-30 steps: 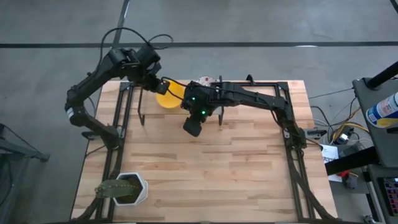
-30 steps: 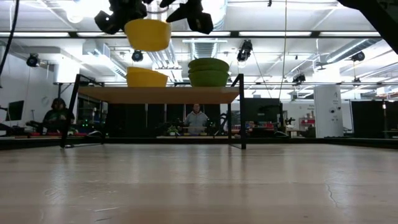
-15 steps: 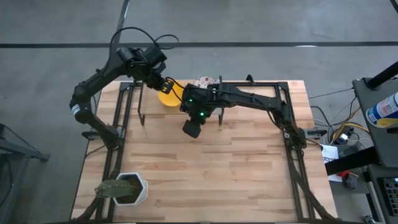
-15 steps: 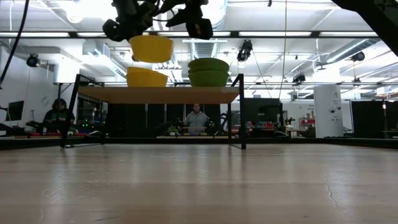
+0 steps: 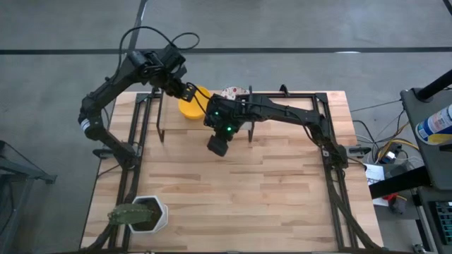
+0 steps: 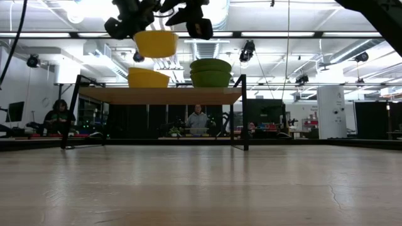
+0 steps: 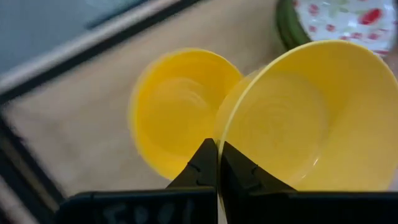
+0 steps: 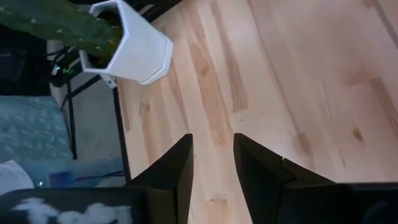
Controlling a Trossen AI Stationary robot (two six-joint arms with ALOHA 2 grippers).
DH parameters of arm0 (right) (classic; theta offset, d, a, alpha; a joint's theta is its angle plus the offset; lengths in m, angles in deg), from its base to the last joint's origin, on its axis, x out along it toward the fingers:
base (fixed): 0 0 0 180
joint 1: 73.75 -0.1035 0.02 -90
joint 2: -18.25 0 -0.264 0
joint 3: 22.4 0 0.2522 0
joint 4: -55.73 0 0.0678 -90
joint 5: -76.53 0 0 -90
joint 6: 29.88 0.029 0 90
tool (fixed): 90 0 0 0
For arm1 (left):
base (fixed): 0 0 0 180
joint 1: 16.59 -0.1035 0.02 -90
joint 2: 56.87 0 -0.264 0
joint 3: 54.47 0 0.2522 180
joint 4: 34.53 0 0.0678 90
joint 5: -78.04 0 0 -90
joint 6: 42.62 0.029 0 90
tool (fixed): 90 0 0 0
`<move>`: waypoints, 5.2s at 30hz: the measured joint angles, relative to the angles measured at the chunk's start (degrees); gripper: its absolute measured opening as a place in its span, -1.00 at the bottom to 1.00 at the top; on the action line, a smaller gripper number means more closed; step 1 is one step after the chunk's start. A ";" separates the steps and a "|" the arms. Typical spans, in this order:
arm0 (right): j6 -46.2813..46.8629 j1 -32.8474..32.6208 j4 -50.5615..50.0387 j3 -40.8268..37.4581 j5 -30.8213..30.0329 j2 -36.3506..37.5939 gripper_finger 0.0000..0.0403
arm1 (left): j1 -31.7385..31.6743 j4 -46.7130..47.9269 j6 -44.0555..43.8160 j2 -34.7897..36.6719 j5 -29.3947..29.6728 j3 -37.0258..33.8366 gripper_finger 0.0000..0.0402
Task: Pick & Place Mini bowls
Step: Stack the yellow bowl on top of the yellow bowl on the shelf, then return to Home Position
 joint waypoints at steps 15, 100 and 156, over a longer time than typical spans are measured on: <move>-8.77 -1.73 2.36 0.00 -4.47 6.67 -0.51 | 9.82 -4.52 -7.48 6.19 -15.85 0.12 -1.00; -11.24 -9.44 0.37 -3.31 -18.05 22.79 -0.70 | 2.32 8.63 0.66 -10.98 7.39 3.29 -1.00; -17.54 -7.80 7.33 -7.08 -22.39 24.07 -0.96 | 30.53 -24.69 -1.77 22.24 -0.45 -13.08 -1.00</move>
